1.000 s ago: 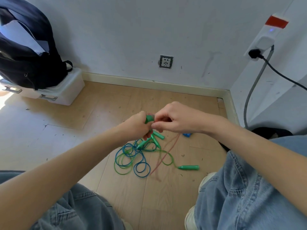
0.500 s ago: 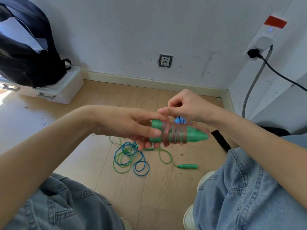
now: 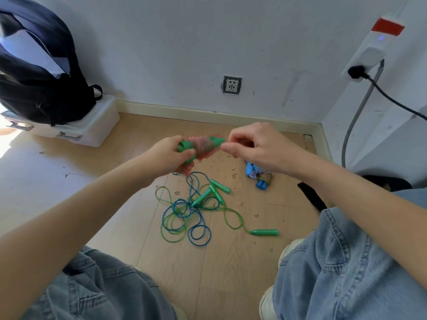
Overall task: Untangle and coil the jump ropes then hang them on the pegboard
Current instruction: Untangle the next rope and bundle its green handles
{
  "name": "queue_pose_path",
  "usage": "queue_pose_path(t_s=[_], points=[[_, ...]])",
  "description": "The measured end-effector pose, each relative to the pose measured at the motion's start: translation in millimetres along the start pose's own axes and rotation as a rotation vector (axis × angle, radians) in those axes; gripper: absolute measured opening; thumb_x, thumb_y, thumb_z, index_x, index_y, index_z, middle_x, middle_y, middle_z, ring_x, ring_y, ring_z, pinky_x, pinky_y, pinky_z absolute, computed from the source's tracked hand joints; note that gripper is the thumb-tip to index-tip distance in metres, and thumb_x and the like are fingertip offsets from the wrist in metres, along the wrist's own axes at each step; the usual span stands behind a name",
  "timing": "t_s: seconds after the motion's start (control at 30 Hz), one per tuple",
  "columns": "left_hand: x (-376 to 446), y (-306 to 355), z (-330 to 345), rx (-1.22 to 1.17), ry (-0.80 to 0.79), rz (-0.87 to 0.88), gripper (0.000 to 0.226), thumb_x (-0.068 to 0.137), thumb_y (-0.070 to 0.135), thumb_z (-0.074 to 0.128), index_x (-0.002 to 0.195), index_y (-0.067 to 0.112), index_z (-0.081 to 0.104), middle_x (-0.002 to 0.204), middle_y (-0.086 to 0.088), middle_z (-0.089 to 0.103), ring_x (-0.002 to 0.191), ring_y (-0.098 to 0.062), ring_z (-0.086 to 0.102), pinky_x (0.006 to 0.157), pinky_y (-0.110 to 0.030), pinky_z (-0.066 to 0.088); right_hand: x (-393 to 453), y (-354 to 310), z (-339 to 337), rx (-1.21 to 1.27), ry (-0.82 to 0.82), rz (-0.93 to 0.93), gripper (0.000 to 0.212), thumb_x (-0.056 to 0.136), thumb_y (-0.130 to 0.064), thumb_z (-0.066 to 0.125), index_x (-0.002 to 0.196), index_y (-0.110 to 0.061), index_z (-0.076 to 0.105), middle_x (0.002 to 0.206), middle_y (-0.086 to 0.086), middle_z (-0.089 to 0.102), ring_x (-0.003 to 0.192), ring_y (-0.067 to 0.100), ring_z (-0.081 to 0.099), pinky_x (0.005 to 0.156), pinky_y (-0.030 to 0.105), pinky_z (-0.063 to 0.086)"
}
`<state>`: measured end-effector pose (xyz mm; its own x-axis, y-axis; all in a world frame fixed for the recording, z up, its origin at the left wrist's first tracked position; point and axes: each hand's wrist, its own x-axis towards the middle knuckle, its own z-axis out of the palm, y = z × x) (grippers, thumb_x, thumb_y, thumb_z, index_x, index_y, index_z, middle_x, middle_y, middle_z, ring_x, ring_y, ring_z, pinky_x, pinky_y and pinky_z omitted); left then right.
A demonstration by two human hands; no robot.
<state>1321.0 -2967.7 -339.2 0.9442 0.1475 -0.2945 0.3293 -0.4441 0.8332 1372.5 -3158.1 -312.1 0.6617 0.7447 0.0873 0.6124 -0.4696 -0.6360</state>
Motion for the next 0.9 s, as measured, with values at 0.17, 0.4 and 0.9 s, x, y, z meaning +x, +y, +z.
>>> queue_pose_path(t_s=[0.17, 0.4, 0.9], points=[[-9, 8, 14, 0.197, -0.176, 0.077, 0.014, 0.094, 0.014, 0.050, 0.103, 0.004, 0.053, 0.073, -0.004, 0.063, 0.047, -0.003, 0.060, 0.050, -0.013, 0.051, 2, -1, -7, 0.026, 0.065, -0.015, 0.030, 0.092, -0.022, 0.055, 0.075, 0.000, 0.064, 0.054, -0.001, 0.047, 0.046, 0.003, 0.037, 0.048, 0.014, 0.028], [-28, 26, 10, 0.180, -0.502, 0.138, 0.007, 0.093, 0.015, 0.052, 0.094, 0.010, 0.057, 0.069, 0.002, 0.063, 0.062, -0.013, 0.060, 0.055, -0.018, 0.051, 2, 6, -8, 0.068, 0.112, 0.032, 0.037, 0.091, -0.028, 0.057, 0.057, -0.015, 0.058, 0.039, -0.009, 0.038, 0.039, 0.006, 0.034, 0.045, 0.012, 0.027], [-9, 26, -23, -0.729, -0.275, 0.186, 0.021, 0.088, 0.016, 0.053, 0.106, 0.007, 0.056, 0.075, -0.005, 0.067, 0.060, -0.008, 0.061, 0.058, -0.015, 0.052, 1, 6, -8, 0.337, -0.062, 0.256, 0.050, 0.094, -0.043, 0.042, 0.053, -0.016, 0.046, 0.042, -0.011, 0.037, 0.037, 0.003, 0.027, 0.039, 0.015, 0.023]])
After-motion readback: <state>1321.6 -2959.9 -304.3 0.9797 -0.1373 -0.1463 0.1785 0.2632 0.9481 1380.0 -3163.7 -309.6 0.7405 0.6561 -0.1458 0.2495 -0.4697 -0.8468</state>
